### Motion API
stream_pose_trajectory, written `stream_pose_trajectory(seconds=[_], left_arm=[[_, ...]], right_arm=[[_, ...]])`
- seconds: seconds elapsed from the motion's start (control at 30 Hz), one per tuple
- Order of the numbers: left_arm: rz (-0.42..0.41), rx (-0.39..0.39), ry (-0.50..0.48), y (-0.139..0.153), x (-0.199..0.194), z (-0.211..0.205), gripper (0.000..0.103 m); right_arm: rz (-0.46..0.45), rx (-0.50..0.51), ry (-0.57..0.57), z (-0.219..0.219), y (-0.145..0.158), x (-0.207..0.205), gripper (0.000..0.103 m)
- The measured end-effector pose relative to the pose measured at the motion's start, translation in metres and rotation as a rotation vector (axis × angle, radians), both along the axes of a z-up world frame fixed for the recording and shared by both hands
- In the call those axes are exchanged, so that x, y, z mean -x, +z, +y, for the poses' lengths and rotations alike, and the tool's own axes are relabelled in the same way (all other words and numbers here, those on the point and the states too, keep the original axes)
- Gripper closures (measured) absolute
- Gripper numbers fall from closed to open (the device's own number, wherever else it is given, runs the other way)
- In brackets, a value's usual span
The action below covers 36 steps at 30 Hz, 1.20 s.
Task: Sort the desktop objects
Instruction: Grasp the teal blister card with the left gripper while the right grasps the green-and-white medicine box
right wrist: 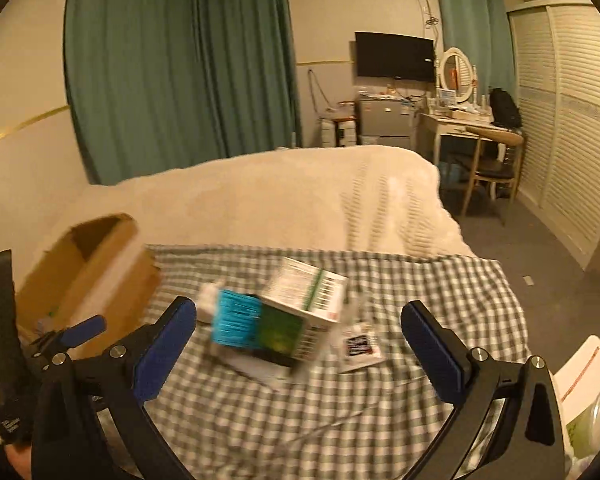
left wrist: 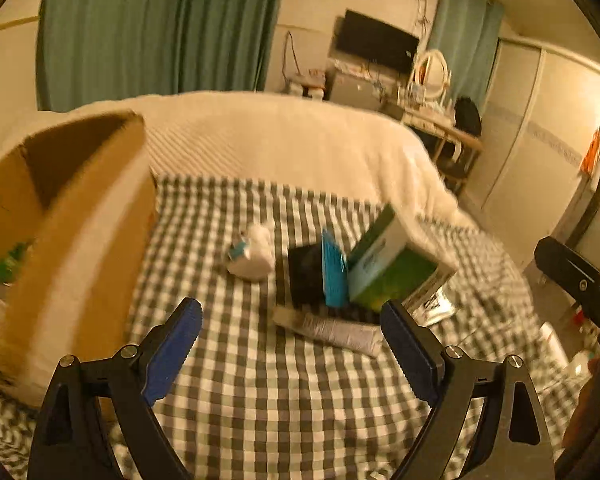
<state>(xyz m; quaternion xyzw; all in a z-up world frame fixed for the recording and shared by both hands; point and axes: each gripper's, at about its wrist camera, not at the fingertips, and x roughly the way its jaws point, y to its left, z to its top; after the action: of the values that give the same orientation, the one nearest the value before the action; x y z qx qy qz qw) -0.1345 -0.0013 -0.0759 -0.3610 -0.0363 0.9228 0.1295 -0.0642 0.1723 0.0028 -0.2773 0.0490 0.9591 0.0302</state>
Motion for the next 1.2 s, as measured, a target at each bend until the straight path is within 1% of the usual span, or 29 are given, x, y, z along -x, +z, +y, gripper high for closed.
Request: stream_pose_trajectory(seconds=[0.1,0.13,0.2,0.27,0.33,0.37,0.43,0.47,0.57,0.6,0.63,0.7,0.73,0.77,0.8,0.83,0.87,0.9,1.0,1.13,1.2], left_arm=[[-0.029,0.021,-0.017,-0.029,0.006,0.006,0.01],[-0.039,0.021,-0.021,-0.037,0.009,0.008,0.01],[-0.066,0.019,-0.03,-0.051,0.014,0.013,0.01],[-0.079,0.015,-0.038,-0.059,0.018,0.017,0.01],[-0.073,0.009,-0.038,-0.062,0.022,0.022,0.01],[-0.063,0.004,-0.041,-0.061,0.024,0.024,0.01],[-0.021,-0.003,-0.055,-0.055,0.028,0.03,0.01],[-0.004,0.002,-0.061,-0.053,0.03,0.032,0.01],[0.041,0.054,-0.079,-0.048,0.039,0.04,0.015],[0.039,0.062,-0.078,-0.049,0.043,0.041,0.017],[0.032,0.061,-0.079,-0.05,0.046,0.04,0.019],[0.007,0.041,-0.086,-0.054,0.052,0.038,0.031],[-0.002,0.036,-0.088,-0.055,0.054,0.038,0.033],[-0.01,0.032,-0.092,-0.056,0.056,0.039,0.038],[-0.015,0.022,-0.102,-0.057,0.058,0.039,0.048],[-0.019,0.007,-0.111,-0.058,0.06,0.039,0.052],[-0.027,-0.008,-0.121,-0.059,0.063,0.04,0.059],[-0.036,-0.015,-0.13,-0.059,0.067,0.042,0.069],[-0.04,-0.047,-0.143,-0.061,0.072,0.042,0.081],[-0.031,-0.067,-0.167,-0.057,0.071,0.037,0.088],[-0.034,-0.081,-0.174,-0.055,0.067,0.031,0.092]], right_arm=[[0.001,-0.041,-0.024,0.014,-0.032,0.003,0.0],[-0.007,-0.046,-0.033,0.019,-0.049,0.005,0.0],[-0.038,-0.04,-0.035,0.026,-0.068,0.013,0.0],[-0.08,0.0,-0.049,0.034,-0.089,0.024,0.0],[-0.08,0.047,-0.057,0.038,-0.096,0.029,0.0],[-0.068,0.088,-0.061,0.038,-0.098,0.031,0.0],[-0.048,0.132,-0.048,0.038,-0.098,0.031,0.0],[-0.037,0.131,-0.04,0.036,-0.095,0.03,0.0],[-0.019,0.067,-0.04,0.03,-0.09,0.027,0.0],[-0.015,0.066,-0.041,0.031,-0.088,0.027,0.0],[-0.011,0.087,-0.038,0.033,-0.086,0.027,0.0],[-0.013,0.133,-0.041,0.037,-0.084,0.031,0.0],[-0.015,0.153,-0.045,0.039,-0.083,0.034,0.0],[-0.015,0.178,-0.044,0.042,-0.083,0.039,0.0],[-0.015,0.188,-0.045,0.042,-0.081,0.042,0.0],[-0.019,0.201,-0.041,0.042,-0.079,0.048,0.0],[-0.028,0.213,-0.032,0.041,-0.077,0.057,0.0],[-0.031,0.217,-0.028,0.039,-0.076,0.062,0.0],[-0.037,0.226,-0.01,0.028,-0.073,0.079,0.001],[-0.089,0.184,-0.016,0.01,-0.085,0.103,0.001],[-0.126,0.2,-0.007,0.007,-0.096,0.111,0.001]])
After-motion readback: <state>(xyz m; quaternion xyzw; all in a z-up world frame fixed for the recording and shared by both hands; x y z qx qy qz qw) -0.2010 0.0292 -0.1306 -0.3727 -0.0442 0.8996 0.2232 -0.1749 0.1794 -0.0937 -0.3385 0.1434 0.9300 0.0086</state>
